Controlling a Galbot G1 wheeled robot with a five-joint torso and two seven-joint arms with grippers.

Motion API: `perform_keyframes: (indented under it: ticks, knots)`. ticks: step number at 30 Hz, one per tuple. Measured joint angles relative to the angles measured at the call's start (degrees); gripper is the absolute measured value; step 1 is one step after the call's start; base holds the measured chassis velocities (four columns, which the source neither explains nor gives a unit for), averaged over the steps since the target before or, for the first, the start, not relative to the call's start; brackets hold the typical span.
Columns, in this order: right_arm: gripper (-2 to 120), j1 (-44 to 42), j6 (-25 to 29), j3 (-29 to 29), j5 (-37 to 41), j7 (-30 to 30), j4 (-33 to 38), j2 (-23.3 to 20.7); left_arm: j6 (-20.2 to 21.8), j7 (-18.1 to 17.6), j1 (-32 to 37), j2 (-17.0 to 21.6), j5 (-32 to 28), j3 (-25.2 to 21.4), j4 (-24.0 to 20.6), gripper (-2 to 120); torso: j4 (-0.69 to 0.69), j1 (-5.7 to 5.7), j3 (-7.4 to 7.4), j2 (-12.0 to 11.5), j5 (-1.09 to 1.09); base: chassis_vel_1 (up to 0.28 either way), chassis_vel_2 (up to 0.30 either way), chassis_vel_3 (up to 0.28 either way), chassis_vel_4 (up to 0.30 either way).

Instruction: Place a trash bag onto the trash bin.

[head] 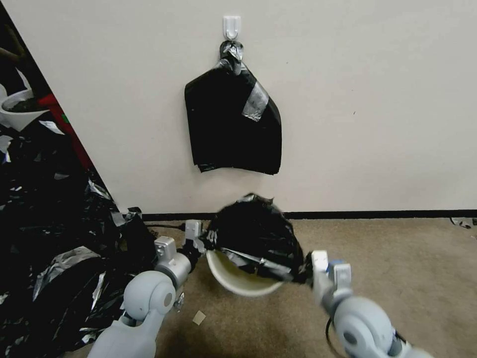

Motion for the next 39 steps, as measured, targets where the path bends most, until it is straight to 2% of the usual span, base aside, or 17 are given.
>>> perform_keyframes:
  ticks: [2, 4, 5, 7, 11, 14, 16, 17, 20, 21, 25, 28, 29, 32, 33, 35, 39]
  knots:
    - [0, 0.59, 0.53, -0.36, -1.36, -0.46, -1.63, 1.61, 0.00, -0.17, 0.05, -0.37, -0.61, -0.17, -0.25, 2, 0.00, 0.00, 0.00, 0.00, 0.00, 0.000, 0.000, 0.000, 0.000]
    - [2, 1.85, 4.62, -0.47, -10.54, -4.11, -7.73, 3.67, 0.55, -0.61, 0.10, -0.75, -1.17, -0.53, -0.43, 3, 0.02, 0.00, 0.00, 0.00, 0.03, 0.000, 0.000, 0.000, 0.000]
    - [2, 1.85, 4.62, -0.47, -10.54, -4.11, -7.73, 3.67, 0.55, -0.61, 0.10, -0.75, -1.17, -0.53, -0.43, 3, 0.02, 0.00, 0.00, 0.00, 0.03, 0.000, 0.000, 0.000, 0.000]
    - [12, 1.41, 12.00, -0.12, -20.84, -8.14, -10.71, 3.76, 0.63, -0.96, 0.08, -0.66, -1.10, -0.91, -0.41, 3, 0.03, 0.00, 0.00, 0.00, 0.03, 0.000, 0.000, 0.000, 0.000]
    - [25, -0.90, 14.47, -0.35, -24.34, -9.30, -8.55, 2.03, 0.04, -1.05, -0.43, -0.22, 0.34, -1.17, 0.47, 2, 0.00, 0.00, 0.00, 0.00, 0.02, 0.000, 0.000, 0.000, 0.000]
    - [35, -1.94, 12.87, -0.37, -22.72, -8.03, -5.80, 0.91, -0.56, -1.07, -1.00, -0.01, 1.82, -1.15, 1.31, 2, 0.00, 0.00, 0.00, 0.00, 0.01, 0.000, 0.000, 0.000, 0.000]
    - [44, -2.68, 5.63, -0.42, -12.06, -0.36, -1.04, -0.19, -1.20, -1.15, -1.83, 0.27, 3.36, -1.07, 2.40, 2, 0.00, 0.00, 0.00, 0.00, 0.02, 0.000, 0.000, 0.000, 0.000]
    - [44, -2.68, 5.63, -0.42, -12.06, -0.36, -1.04, -0.19, -1.20, -1.15, -1.83, 0.27, 3.36, -1.07, 2.40, 2, 0.00, 0.00, 0.00, 0.00, 0.02, 0.000, 0.000, 0.000, 0.000]
    - [57, -3.69, 0.88, -0.13, -1.23, 7.82, 4.09, -1.41, -1.27, -1.32, -2.82, 0.37, 3.80, -1.02, 3.32, 2, 0.00, 0.00, 0.00, 0.00, 0.00, 0.000, 0.000, 0.000, 0.000]
    - [65, -4.54, 0.35, -0.05, -0.20, 9.57, 5.57, -2.04, -1.27, -1.50, -3.22, 0.43, 3.82, -1.03, 3.62, 2, 0.00, 0.00, 0.00, 0.00, 0.01, 0.000, 0.000, 0.000, 0.000]
    - [73, -6.09, 0.55, -0.19, -3.42, 10.01, 6.77, -2.75, -1.23, -1.92, -3.66, 0.43, 3.69, -1.06, 3.86, 2, 0.00, 0.00, 0.00, 0.00, 0.01, 0.000, 0.000, 0.000, 0.000]
    - [86, -9.42, 6.47, -1.15, -21.47, 1.24, 6.75, -3.23, -0.42, -3.16, -4.11, 0.30, 2.77, -1.14, 3.92, 2, 0.00, 0.00, 0.00, 0.00, 0.01, 0.000, 0.000, 0.000, 0.000]
    - [86, -9.42, 6.47, -1.15, -21.47, 1.24, 6.75, -3.23, -0.42, -3.16, -4.11, 0.30, 2.77, -1.14, 3.92, 2, 0.00, 0.00, 0.00, 0.00, 0.01, 0.000, 0.000, 0.000, 0.000]
    - [99, -10.76, 16.72, -2.13, -39.30, -8.61, 4.56, -2.84, 1.30, -4.92, -4.21, -0.06, 1.88, -1.04, 3.59, 2, 0.00, 0.00, 0.00, 0.00, 0.01, 0.000, 0.000, 0.000, 0.000]
    - [99, -10.76, 16.72, -2.13, -39.30, -8.61, 4.56, -2.84, 1.30, -4.92, -4.21, -0.06, 1.88, -1.04, 3.59, 2, 0.00, 0.00, 0.00, 0.00, 0.01, 0.000, 0.000, 0.000, 0.000]
    - [100, -10.57, 20.75, -2.16, -46.58, -12.21, 2.87, -2.46, 1.96, -5.83, -4.22, -0.31, 1.35, -0.96, 3.26, 2, 0.01, 0.00, 0.00, 0.00, 0.01, 0.000, 0.000, 0.000, 0.000]
    - [100, -10.41, 22.27, -2.11, -49.70, -13.71, 2.01, -2.31, 2.38, -6.37, -4.22, -0.44, 0.58, -0.98, 2.91, 2, 0.00, 0.00, 0.00, 0.00, 0.02, 0.000, 0.000, 0.000, 0.000]
